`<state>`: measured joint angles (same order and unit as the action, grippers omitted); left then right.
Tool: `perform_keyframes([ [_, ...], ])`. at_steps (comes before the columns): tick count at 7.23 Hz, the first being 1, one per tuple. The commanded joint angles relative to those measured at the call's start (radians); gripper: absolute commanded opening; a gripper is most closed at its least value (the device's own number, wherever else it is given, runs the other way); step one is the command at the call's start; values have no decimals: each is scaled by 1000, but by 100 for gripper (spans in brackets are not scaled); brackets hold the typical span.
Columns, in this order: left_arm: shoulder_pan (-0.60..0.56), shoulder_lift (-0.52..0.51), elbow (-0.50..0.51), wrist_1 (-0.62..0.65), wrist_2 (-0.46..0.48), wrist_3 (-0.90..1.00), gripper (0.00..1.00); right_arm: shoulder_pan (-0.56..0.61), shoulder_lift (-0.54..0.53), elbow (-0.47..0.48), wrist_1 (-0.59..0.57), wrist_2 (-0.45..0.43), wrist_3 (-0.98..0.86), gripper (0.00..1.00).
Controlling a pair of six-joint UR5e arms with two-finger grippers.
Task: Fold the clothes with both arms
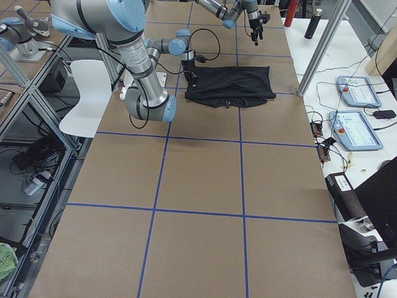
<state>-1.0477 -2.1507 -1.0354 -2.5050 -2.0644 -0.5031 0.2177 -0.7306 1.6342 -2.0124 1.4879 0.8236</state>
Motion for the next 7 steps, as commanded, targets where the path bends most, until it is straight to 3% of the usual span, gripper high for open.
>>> perform_keyframes([
  [1, 0, 0, 0, 0, 0, 0, 100, -15, -4, -13, -5, 3, 0, 46],
  [3, 0, 0, 0, 0, 0, 0, 100, -26, -4, -14, -31, 2, 0, 41],
  [5, 0, 0, 0, 0, 0, 0, 100, -14, -4, -14, -31, -2, -9, 25],
  [7, 0, 0, 0, 0, 1, 0, 100, 3, -4, -14, -28, -3, -26, 22],
])
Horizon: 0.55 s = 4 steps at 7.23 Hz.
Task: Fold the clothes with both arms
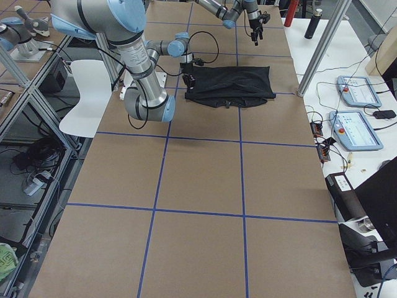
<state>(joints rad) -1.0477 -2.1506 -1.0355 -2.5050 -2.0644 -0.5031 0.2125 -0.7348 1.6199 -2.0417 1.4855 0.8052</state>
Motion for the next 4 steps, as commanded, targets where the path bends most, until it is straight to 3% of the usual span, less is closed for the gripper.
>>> perform_keyframes([
  [1, 2, 0, 0, 0, 0, 0, 100, 7, 2, 0, 3, -1, -8, 22],
  [2, 0, -2, 0, 2, 1, 0, 100, 7, 2, 1, 3, 1, -8, 17],
  [3, 0, -2, 0, 2, 0, 0, 100, 7, 2, 3, 2, -1, -8, 0],
  [4, 0, -2, 0, 2, 0, 0, 100, 14, 2, 14, 0, 7, -6, 0],
])
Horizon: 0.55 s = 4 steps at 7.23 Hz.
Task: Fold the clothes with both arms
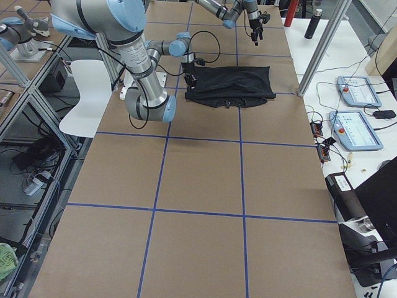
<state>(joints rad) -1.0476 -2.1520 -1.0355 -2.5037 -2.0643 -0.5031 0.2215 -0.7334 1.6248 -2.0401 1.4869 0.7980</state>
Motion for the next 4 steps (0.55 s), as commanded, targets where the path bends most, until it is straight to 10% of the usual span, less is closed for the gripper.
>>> perform_keyframes([
  [1, 0, 0, 0, 0, 1, 0, 100, 12, 0, 12, -5, 7, 3, 0],
  [4, 1, -2, 0, -1, 1, 0, 100, 15, -158, 210, -48, 56, 18, 0],
])
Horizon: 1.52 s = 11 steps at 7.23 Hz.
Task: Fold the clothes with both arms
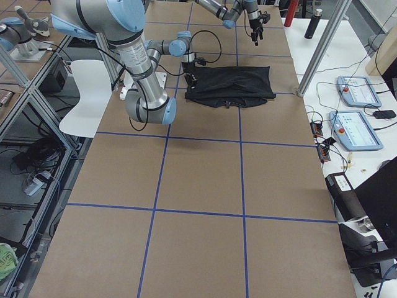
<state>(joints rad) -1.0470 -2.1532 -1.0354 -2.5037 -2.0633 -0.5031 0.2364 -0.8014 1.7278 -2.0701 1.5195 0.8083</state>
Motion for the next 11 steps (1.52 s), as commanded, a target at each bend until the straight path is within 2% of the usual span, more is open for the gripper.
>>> perform_keyframes([
  [1, -1, -1, -2, -1, 0, 0, 100, -3, -149, 160, -18, 25, 50, 0],
  [2, -1, -1, -2, -1, 0, 0, 100, 4, -130, 159, -21, 66, 71, 0],
  [3, 1, -2, 0, 0, 0, 0, 100, 59, -87, 144, -21, 149, 59, 0],
  [4, 1, -2, -2, -1, -1, 0, 100, 72, -24, 84, -12, 165, 60, 57],
  [5, 1, -2, -2, -1, 0, 0, 100, 70, 43, -7, -4, 163, 66, 87],
  [6, 1, -2, 0, 0, 0, 0, 100, 51, 97, -86, -4, 154, 66, 91],
  [7, 1, -1, 0, -1, 0, 0, 100, 17, 108, -114, -7, 122, 68, 93],
  [9, 1, 1, 0, -1, 0, 0, 100, -32, 107, -142, -16, 42, 66, 90],
  [11, 1, 1, 0, -1, -1, 0, 100, -45, 110, -168, -16, 24, 63, 73],
])
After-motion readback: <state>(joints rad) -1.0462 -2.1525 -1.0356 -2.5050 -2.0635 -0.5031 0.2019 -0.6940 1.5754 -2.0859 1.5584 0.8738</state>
